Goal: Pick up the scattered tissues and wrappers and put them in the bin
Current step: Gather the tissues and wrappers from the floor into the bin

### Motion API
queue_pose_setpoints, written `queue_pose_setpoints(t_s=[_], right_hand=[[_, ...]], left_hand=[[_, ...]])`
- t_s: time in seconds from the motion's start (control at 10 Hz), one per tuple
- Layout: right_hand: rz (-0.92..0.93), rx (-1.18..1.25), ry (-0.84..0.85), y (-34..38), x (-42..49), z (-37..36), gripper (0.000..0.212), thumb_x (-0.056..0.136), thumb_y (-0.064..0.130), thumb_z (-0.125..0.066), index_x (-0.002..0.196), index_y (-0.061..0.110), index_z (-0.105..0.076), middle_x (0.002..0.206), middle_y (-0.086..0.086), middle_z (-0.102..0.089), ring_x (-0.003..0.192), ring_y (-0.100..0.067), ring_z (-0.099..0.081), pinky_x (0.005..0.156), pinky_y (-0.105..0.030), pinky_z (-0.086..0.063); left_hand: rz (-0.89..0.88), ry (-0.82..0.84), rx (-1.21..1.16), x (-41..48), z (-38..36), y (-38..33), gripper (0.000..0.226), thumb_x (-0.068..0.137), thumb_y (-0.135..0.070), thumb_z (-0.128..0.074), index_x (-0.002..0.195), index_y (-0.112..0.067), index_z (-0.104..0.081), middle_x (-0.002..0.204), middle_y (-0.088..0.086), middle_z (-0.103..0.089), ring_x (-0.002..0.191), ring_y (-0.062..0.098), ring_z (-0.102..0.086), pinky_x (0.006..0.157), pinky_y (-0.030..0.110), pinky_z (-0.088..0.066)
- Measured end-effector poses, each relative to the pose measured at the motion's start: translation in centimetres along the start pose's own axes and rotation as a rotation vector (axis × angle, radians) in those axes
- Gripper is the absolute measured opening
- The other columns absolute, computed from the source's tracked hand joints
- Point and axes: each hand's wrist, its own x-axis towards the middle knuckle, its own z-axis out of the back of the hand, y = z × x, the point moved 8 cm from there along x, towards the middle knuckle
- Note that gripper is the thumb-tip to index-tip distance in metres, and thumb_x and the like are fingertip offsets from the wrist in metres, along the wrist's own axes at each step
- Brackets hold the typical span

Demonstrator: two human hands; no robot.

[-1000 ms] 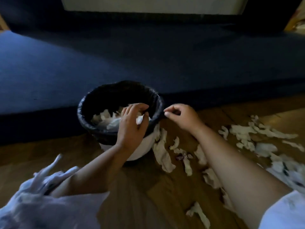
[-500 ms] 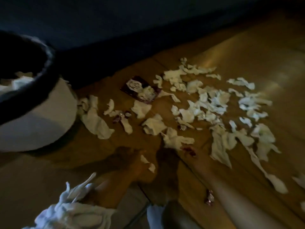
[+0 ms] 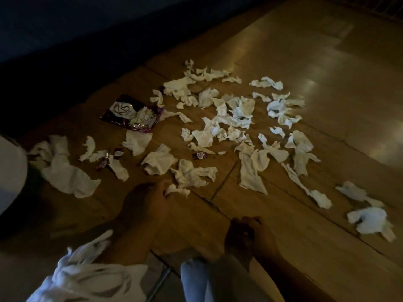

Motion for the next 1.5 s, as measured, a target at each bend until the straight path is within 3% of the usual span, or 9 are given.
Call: queue_pose_setpoints(t_s=[0.2, 0.4, 0.6, 0.7, 0.8, 0.9, 1.1, 1.2, 1.5], right_hand=[[-0.024, 0.247, -0.132, 0.4, 1.7, 1.6, 0.018, 0.081, 0.006, -0.067, 0.091, 0.02, -0.061, 0.086, 0.008, -0.06, 0.082, -0.01, -0.059, 0.068, -0.017, -0.046], [-0.108, 0.502, -0.19, 0.1, 6.1, 5.5, 0.024, 0.082, -0.001, -0.063, 0.07, 0.02, -0.065, 0.071, -0.003, -0.064, 0.067, -0.017, -0.06, 0.065, -0.032, -0.046], [-0.128, 0.354, -0.197, 2.5, 10.6, 8.4, 0.008, 0.08, 0.008, -0.068, 0.087, 0.006, -0.072, 0.139, -0.009, -0.045, 0.134, -0.024, -0.035, 0.082, -0.013, -0.029], [-0.078, 0.209, 0.005, 3.4, 11.7, 6.5, 0.009, 0.08, 0.007, -0.068, 0.088, 0.005, -0.07, 0.135, -0.009, -0.049, 0.121, -0.015, -0.045, 0.08, -0.008, -0.036], [0.007, 0.125, 0.059, 4.0, 11.0, 5.7, 0.025, 0.084, 0.01, -0.064, 0.107, 0.0, -0.065, 0.099, 0.005, -0.062, 0.099, -0.011, -0.057, 0.082, -0.021, -0.046], [0.016, 0.045, 0.068, 4.6, 9.2, 5.1, 0.019, 0.089, 0.014, -0.058, 0.106, 0.009, -0.063, 0.078, 0.015, -0.05, 0.07, 0.002, -0.05, 0.062, -0.003, -0.039], [0.05, 0.047, 0.146, 5.1, 6.6, -0.4, 0.024, 0.09, 0.002, -0.053, 0.109, -0.01, -0.062, 0.093, -0.016, -0.063, 0.091, -0.019, -0.06, 0.068, -0.007, -0.045], [0.096, 0.262, -0.008, 6.2, 6.2, 1.4, 0.025, 0.077, 0.012, -0.072, 0.101, 0.015, -0.066, 0.092, 0.007, -0.063, 0.086, -0.008, -0.059, 0.08, -0.017, -0.05], [0.166, 0.223, 0.103, 12.2, 9.9, 1.6, 0.046, 0.082, 0.018, -0.068, 0.125, 0.016, -0.053, 0.124, 0.001, -0.046, 0.111, -0.015, -0.047, 0.07, -0.017, -0.037]], left_hand=[[-0.185, 0.049, 0.082, 6.7, -2.0, -3.7, 0.012, 0.079, -0.031, -0.072, 0.085, -0.022, -0.066, 0.152, 0.004, -0.025, 0.14, 0.032, -0.024, 0.106, 0.049, -0.036], [-0.222, 0.417, 0.376, 5.4, -7.1, -5.3, 0.021, 0.086, -0.028, -0.063, 0.103, -0.016, -0.064, 0.139, 0.006, -0.045, 0.123, 0.026, -0.046, 0.094, 0.031, -0.043], [-0.098, 0.175, 0.088, 3.6, -4.7, -3.7, 0.019, 0.091, -0.017, -0.055, 0.108, -0.022, -0.06, 0.114, 0.0, -0.06, 0.094, 0.012, -0.054, 0.078, 0.025, -0.045], [-0.048, 0.025, -0.214, 5.6, -1.2, -2.8, 0.049, 0.087, -0.01, -0.061, 0.133, -0.015, -0.045, 0.132, 0.011, -0.053, 0.116, 0.027, -0.053, 0.092, 0.025, -0.04], [-0.108, -0.032, -0.122, 8.1, 2.6, -2.8, 0.052, 0.085, -0.005, -0.063, 0.133, -0.018, -0.046, 0.141, 0.014, -0.042, 0.129, 0.032, -0.043, 0.103, 0.038, -0.041], [-0.06, 0.09, 0.121, 10.0, 3.0, -1.5, 0.058, 0.086, -0.014, -0.064, 0.139, -0.014, -0.04, 0.151, 0.014, -0.025, 0.136, 0.032, -0.03, 0.105, 0.037, -0.036], [0.034, 0.181, 0.142, 7.7, -0.2, 1.0, 0.044, 0.093, -0.015, -0.053, 0.135, -0.007, -0.046, 0.139, 0.016, -0.046, 0.127, 0.032, -0.043, 0.102, 0.026, -0.036], [0.09, 0.13, 0.024, 5.6, -0.7, 1.1, 0.049, 0.084, -0.02, -0.068, 0.13, -0.01, -0.054, 0.131, 0.014, -0.054, 0.12, 0.031, -0.051, 0.092, 0.035, -0.045], [0.218, 0.154, -0.288, 2.2, 0.1, 3.2, 0.054, 0.073, -0.041, -0.074, 0.118, -0.013, -0.063, 0.116, 0.007, -0.065, 0.104, 0.021, -0.061, 0.083, 0.034, -0.054]])
